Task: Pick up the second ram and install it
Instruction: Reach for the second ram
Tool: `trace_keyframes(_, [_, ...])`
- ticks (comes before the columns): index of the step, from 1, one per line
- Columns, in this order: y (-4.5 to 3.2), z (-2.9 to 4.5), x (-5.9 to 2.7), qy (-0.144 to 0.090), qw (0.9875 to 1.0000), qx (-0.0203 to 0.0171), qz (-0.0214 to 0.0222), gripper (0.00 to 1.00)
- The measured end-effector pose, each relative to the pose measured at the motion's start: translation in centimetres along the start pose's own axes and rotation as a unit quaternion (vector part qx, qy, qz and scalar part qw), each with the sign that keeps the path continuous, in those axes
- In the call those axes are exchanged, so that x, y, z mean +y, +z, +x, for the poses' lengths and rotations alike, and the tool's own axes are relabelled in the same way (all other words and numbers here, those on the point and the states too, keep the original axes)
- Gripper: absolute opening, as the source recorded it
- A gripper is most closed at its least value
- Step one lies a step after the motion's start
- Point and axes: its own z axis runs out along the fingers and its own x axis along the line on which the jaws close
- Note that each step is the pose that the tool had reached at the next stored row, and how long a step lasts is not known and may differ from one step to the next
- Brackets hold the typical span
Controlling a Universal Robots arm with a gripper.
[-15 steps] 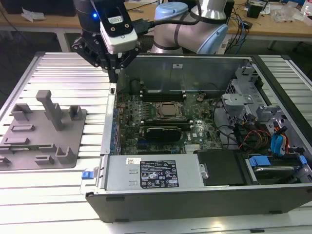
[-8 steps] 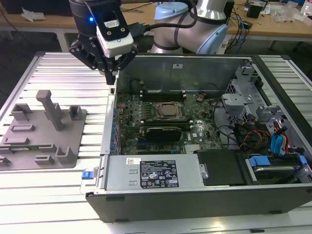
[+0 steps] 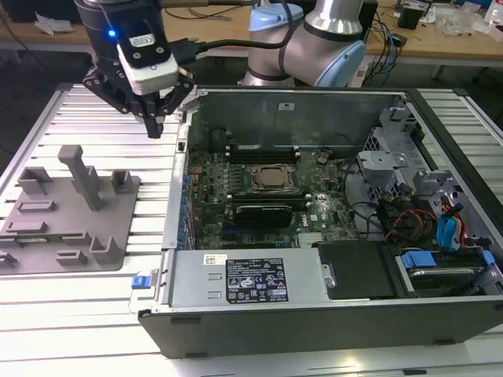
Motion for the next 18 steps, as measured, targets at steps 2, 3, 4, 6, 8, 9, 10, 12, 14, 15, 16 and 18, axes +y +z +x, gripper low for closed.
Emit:
trace_keyframes(2, [-0.02, 0.63, -0.04, 0.0, 1.0, 0.0, 0.0, 0.08])
trace_keyframes(3, [-0.02, 0.9, -0.06, 0.0, 1.0, 0.0, 0.0, 0.08])
trace_keyframes(4, [-0.02, 1.21, -0.08, 0.0, 1.0, 0.0, 0.0, 0.08])
trace_keyframes(6, [-0.04, 2.14, -0.14, 0.0, 1.0, 0.0, 0.0, 0.08])
trace_keyframes(8, [-0.05, 2.62, -0.17, 0.0, 1.0, 0.0, 0.0, 0.08])
trace_keyframes(9, [-0.06, 2.86, -0.18, 0.0, 1.0, 0.0, 0.0, 0.08])
trace_keyframes(10, [-0.07, 3.35, -0.22, 0.0, 1.0, 0.0, 0.0, 0.08])
trace_keyframes(12, [-0.08, 3.98, -0.25, 0.0, 1.0, 0.0, 0.0, 0.08])
trace_keyframes(14, [-0.09, 4.75, -0.3, 0.0, 1.0, 0.0, 0.0, 0.08])
trace_keyframes(15, [-0.1, 5.12, -0.33, 0.0, 1.0, 0.0, 0.0, 0.08])
trace_keyframes(16, [-0.1, 5.38, -0.34, 0.0, 1.0, 0.0, 0.0, 0.08])
trace_keyframes(18, [-0.12, 6.09, -0.39, 0.0, 1.0, 0.0001, 0.0, 0.08])
